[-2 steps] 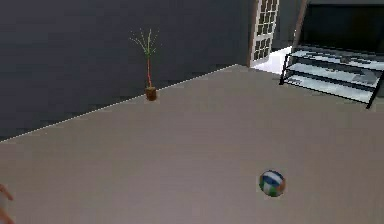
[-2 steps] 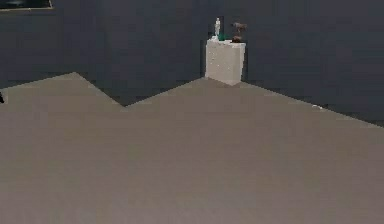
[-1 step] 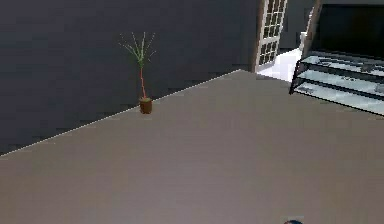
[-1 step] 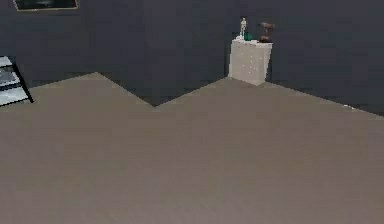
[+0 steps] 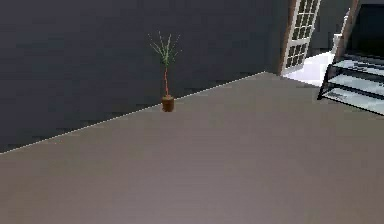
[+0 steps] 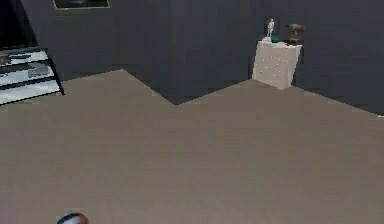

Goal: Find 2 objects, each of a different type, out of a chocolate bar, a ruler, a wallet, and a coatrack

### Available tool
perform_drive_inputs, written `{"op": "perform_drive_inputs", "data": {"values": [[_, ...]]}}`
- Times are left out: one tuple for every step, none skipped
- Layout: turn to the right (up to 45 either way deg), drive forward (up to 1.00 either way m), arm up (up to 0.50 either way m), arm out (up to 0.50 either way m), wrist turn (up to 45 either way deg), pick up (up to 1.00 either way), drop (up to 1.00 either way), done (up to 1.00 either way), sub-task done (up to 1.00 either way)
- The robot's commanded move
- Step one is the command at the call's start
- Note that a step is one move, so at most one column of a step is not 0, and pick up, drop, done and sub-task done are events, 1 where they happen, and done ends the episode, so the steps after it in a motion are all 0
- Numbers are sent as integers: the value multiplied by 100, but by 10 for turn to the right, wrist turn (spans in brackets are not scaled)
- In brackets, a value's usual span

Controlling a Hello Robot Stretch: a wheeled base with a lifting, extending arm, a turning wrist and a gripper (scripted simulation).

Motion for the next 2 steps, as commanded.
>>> {"op": "perform_drive_inputs", "data": {"values": [[0,55,0,0,0,0,0,0,0],[0,50,0,0,0,0,0,0,0]]}}
